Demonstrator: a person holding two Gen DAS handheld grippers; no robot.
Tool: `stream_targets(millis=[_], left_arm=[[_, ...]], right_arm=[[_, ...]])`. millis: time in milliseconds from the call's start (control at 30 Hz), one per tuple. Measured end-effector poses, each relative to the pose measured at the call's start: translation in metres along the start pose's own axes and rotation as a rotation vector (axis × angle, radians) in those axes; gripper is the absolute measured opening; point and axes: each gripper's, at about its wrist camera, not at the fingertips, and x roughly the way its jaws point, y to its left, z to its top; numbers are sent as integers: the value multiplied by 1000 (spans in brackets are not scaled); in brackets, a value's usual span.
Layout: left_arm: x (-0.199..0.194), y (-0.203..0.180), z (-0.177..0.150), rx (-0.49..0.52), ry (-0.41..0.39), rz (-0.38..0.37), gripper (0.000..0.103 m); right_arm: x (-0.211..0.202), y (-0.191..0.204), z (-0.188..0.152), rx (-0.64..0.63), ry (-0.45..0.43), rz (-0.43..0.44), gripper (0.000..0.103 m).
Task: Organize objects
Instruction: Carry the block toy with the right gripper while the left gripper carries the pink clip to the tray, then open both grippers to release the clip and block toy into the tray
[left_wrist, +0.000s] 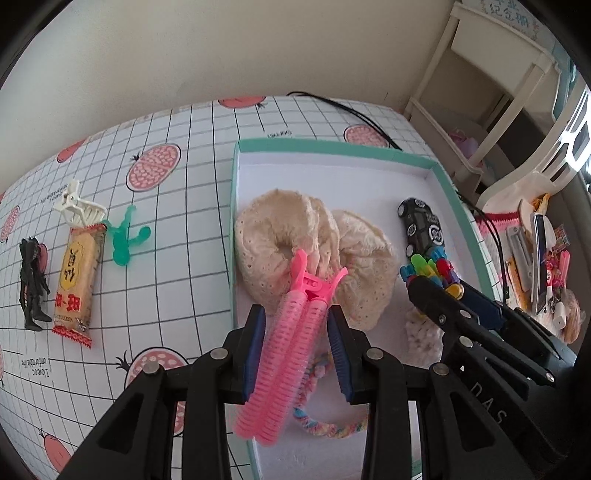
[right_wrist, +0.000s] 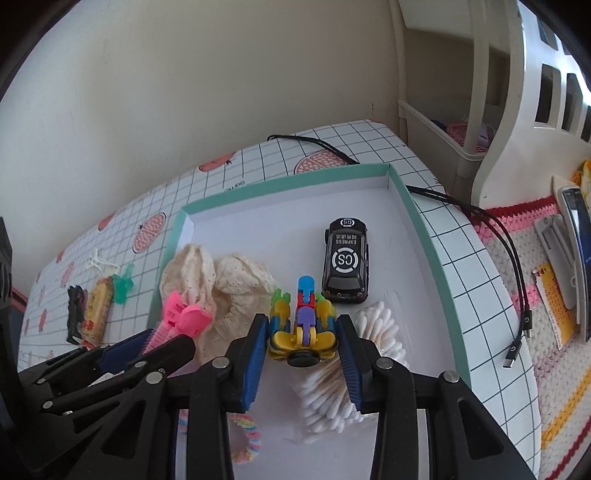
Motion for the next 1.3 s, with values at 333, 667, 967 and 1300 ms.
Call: stream_targets(millis=[333,667,967,1300], left_arm=[[3,3,-1,1,25,-12,39],[-10,9,-1,-3,21,-32,47],[-31,11,2,8,-23,-28,53],[-42,27,3,-22,-63,53,54]], right_arm=[[2,1,-1,-6,21,-10,40],[-10,2,4,5,9,-7,49],[-26,7,11,4,-36,18,50],[-21,15,9,-36,-23,17,56]])
